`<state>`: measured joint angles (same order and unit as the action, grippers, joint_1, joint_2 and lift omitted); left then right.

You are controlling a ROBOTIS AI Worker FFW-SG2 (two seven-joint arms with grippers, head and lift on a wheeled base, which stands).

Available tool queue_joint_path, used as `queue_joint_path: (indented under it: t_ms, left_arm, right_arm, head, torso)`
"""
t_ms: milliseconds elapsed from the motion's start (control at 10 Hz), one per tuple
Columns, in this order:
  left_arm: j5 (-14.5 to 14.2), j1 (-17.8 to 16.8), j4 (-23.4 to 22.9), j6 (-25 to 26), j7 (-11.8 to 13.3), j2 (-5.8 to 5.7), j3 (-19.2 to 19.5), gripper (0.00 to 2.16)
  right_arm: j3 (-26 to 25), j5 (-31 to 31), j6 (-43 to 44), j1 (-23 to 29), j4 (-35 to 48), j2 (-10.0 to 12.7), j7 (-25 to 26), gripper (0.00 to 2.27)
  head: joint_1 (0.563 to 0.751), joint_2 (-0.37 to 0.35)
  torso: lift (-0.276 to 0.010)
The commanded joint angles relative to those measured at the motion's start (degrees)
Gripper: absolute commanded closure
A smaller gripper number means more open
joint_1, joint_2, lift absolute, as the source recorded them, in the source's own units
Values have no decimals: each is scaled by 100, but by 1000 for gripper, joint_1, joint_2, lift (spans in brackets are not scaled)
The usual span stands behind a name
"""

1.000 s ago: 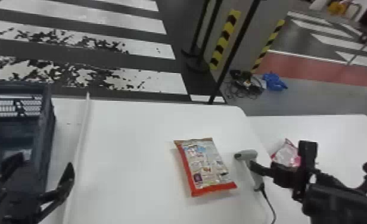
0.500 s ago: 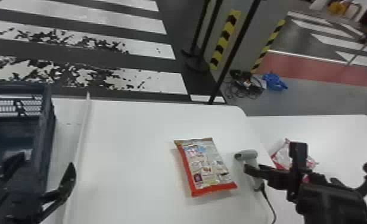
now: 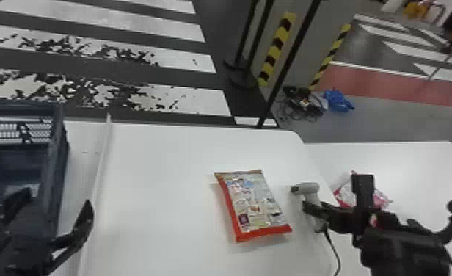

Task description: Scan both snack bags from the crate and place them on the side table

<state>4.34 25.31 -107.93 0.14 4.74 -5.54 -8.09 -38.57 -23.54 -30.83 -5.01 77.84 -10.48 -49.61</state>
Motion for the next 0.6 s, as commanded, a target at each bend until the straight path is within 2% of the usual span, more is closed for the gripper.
queue_joint_path:
  t_ms: [0, 100, 400, 500]
  left_arm:
    - [-4, 0, 0, 0, 1, 0, 1, 80]
    - [-4, 0, 0, 0, 1, 0, -8, 80]
    - [-4, 0, -9, 0, 1, -9, -17, 83]
    - [-4, 0, -9, 0, 1, -9, -26, 83]
  right_arm:
    - [-54, 25, 81, 123, 355, 125, 4, 2226]
    - [-116, -19, -95, 203, 750, 310, -31, 2226]
    - [-54, -2, -1413, 519, 1726, 573, -295, 2226]
    - [-54, -2, -1607, 651, 2042, 697, -383, 2226]
  head:
    - [695, -350]
    - [695, -350]
    - [695, -350]
    - [695, -350]
  torso:
    - [-98]
    - [-98]
    - [-98]
    - [-98]
